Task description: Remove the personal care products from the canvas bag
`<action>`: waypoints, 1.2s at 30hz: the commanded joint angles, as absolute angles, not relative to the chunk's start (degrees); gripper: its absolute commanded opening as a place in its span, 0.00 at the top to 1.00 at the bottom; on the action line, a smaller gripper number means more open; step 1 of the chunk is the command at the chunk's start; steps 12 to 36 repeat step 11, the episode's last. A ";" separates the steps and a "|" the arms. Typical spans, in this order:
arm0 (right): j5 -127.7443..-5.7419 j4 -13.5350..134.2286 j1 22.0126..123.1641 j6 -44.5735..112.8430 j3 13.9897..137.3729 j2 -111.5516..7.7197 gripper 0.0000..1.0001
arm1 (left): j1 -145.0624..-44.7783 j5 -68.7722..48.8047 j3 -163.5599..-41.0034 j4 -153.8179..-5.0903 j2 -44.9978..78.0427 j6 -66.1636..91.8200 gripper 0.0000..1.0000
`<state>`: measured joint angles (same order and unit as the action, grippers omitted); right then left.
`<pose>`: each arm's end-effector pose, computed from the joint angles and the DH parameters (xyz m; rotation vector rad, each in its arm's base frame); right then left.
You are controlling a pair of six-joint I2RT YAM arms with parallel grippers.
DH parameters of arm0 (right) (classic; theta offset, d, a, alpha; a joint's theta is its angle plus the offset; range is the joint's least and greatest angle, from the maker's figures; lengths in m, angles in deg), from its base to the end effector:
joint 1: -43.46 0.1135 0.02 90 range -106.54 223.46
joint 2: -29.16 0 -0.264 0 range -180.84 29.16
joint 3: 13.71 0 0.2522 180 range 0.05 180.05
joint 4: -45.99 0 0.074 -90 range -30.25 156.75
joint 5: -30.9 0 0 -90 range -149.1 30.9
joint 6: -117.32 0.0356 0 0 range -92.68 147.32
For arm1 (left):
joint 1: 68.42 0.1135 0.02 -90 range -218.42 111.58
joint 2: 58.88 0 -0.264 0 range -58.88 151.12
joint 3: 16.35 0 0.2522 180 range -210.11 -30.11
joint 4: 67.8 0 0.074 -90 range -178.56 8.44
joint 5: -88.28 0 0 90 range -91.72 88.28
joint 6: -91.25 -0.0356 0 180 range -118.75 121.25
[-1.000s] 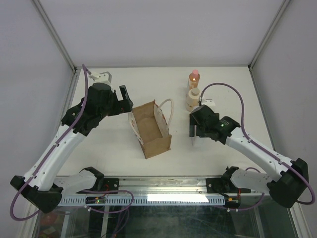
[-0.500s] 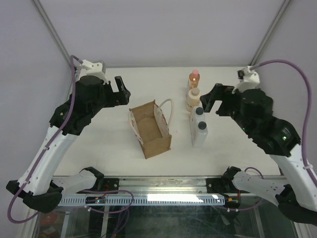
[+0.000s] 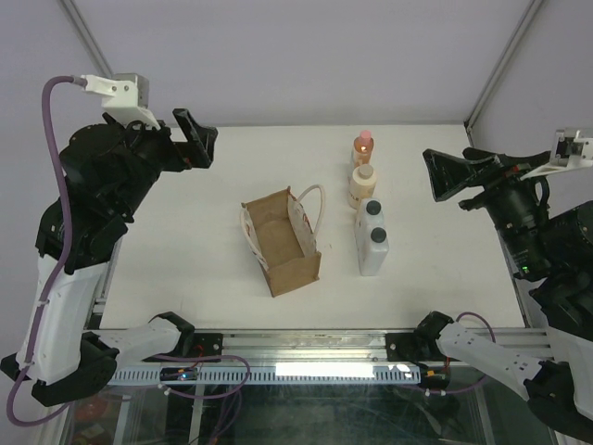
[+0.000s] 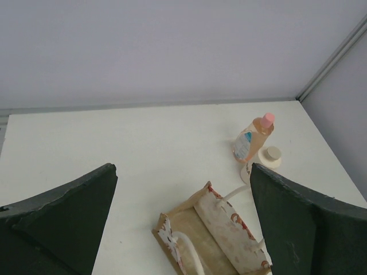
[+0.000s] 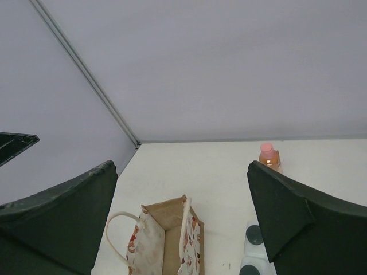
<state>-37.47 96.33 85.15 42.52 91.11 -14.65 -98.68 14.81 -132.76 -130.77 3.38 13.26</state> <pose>0.0513 0.0281 0.5367 -0.0067 1.4211 0.5629 0.1361 -0.0677 0.5350 0.0612 1.7263 -0.2973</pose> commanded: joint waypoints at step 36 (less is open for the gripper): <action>-36.54 89.98 84.86 37.92 90.30 -15.36 0.01 | -98.04 19.03 -135.03 -126.38 3.88 8.60 0.01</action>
